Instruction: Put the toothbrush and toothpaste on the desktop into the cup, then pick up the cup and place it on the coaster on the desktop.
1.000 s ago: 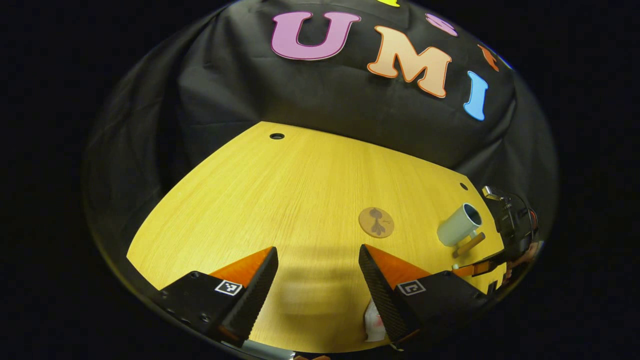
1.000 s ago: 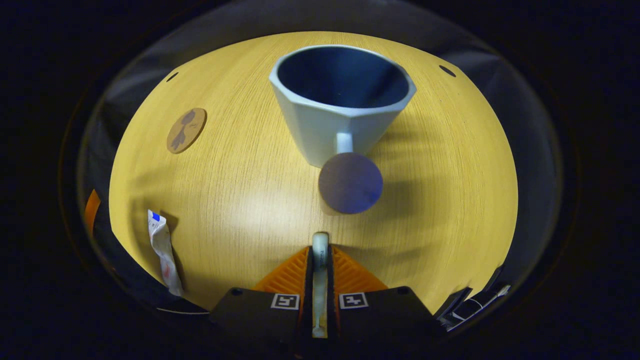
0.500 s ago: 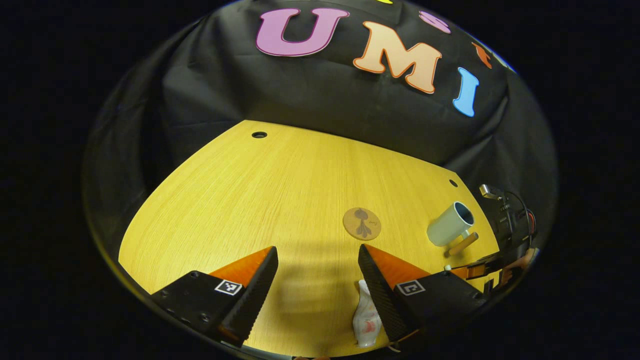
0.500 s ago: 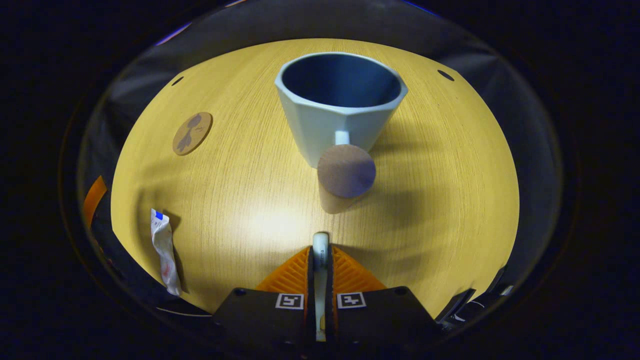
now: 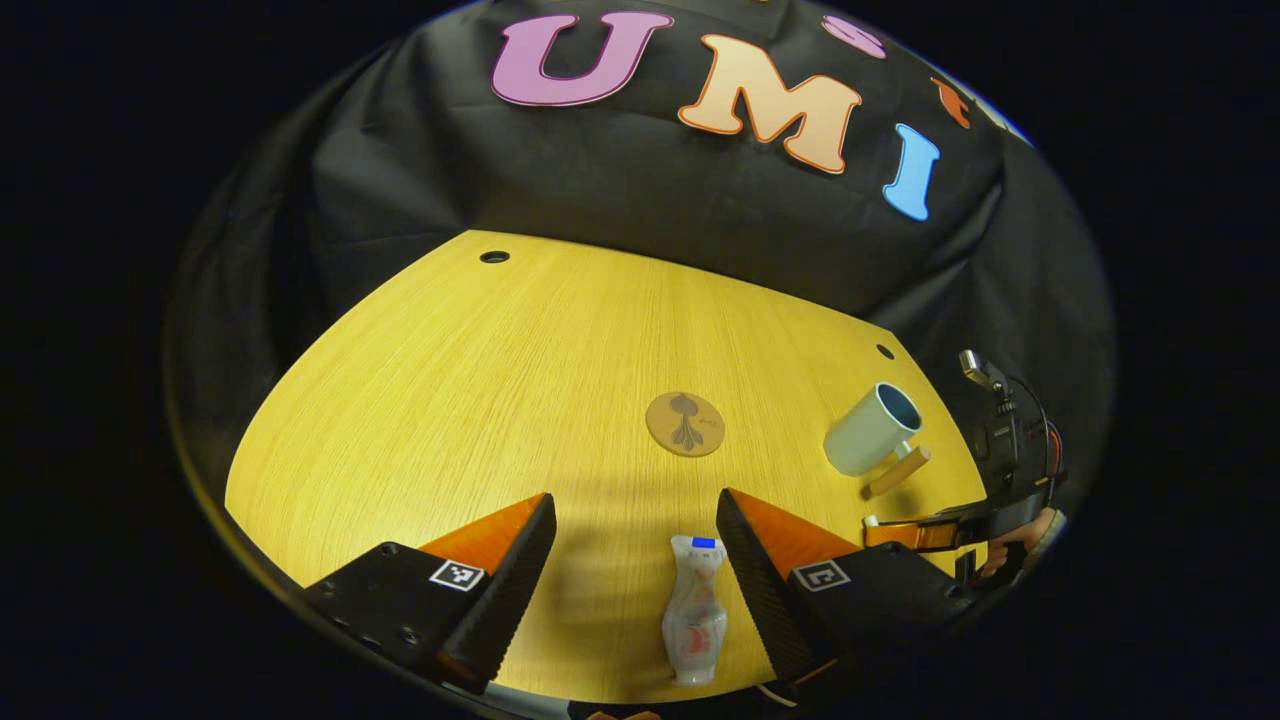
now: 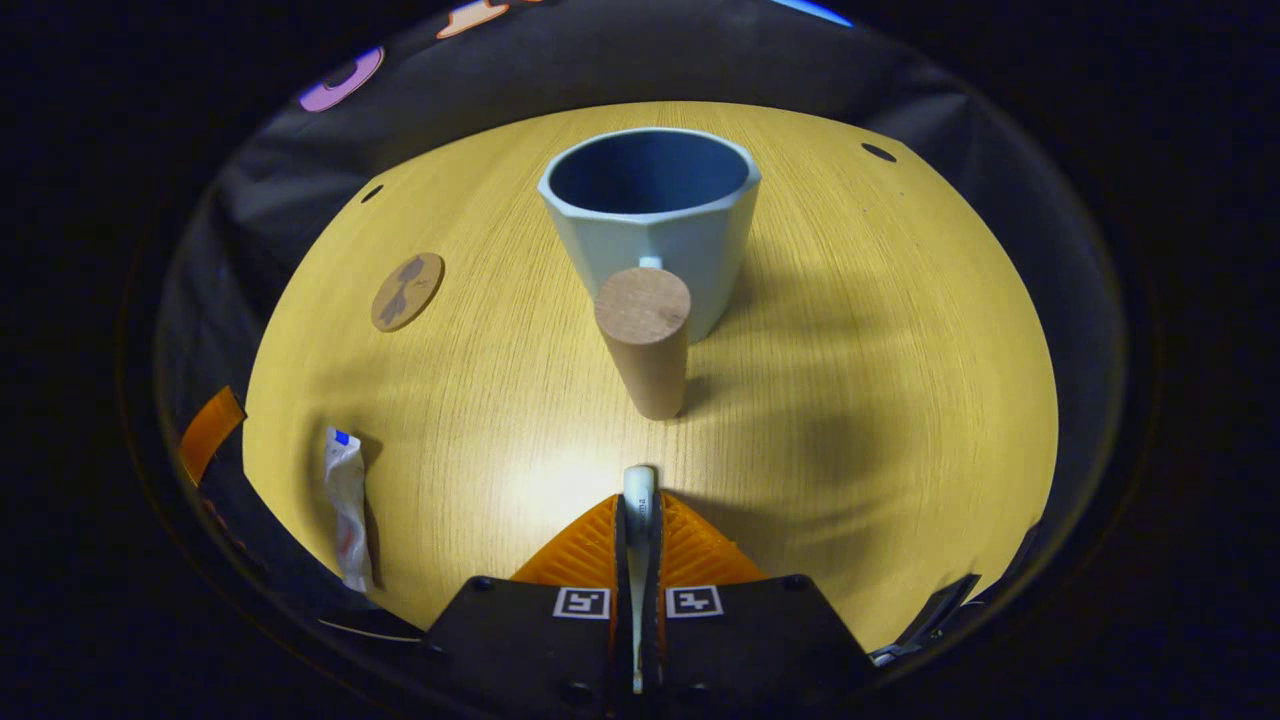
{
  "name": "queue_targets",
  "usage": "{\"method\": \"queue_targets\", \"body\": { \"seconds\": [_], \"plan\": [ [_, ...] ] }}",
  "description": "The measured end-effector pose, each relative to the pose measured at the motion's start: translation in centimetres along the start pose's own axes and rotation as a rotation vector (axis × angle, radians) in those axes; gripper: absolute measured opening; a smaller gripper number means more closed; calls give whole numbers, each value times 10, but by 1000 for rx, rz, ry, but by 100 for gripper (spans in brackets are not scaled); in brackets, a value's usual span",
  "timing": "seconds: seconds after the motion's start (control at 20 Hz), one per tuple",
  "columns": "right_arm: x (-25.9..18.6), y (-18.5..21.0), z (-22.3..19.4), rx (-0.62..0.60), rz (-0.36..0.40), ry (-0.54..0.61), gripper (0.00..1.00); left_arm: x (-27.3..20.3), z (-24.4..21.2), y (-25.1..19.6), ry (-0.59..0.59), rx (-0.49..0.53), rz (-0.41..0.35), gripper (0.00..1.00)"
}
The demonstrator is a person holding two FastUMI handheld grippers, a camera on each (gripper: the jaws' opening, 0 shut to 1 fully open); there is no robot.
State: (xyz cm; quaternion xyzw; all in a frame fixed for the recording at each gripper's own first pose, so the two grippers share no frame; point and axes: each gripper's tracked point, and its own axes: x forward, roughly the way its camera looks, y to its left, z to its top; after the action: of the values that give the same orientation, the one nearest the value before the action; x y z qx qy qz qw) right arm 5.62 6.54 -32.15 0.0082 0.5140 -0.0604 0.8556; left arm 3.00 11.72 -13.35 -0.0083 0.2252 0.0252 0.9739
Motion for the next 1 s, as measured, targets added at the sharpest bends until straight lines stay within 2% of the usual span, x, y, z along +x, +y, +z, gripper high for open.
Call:
{"method": "queue_targets", "body": {
  "seconds": [0.2, 0.4, 0.75, 1.0],
  "plan": [
    [-2, -1, -6, 26, 21, -10, 6, -9, -10, 2, 21, -27, 30, 95],
    [-16, 0, -1, 47, 46, -86, 6, -15, -23, 8, 74, -17, 72, 95],
    [-58, -14, 25, 119, 94, -270, 6, -12, -52, -14, 237, 38, 54, 95],
    [-86, -32, 33, 130, 126, -354, 6, 2, -70, -36, 346, 88, 22, 95]
  ]
}}
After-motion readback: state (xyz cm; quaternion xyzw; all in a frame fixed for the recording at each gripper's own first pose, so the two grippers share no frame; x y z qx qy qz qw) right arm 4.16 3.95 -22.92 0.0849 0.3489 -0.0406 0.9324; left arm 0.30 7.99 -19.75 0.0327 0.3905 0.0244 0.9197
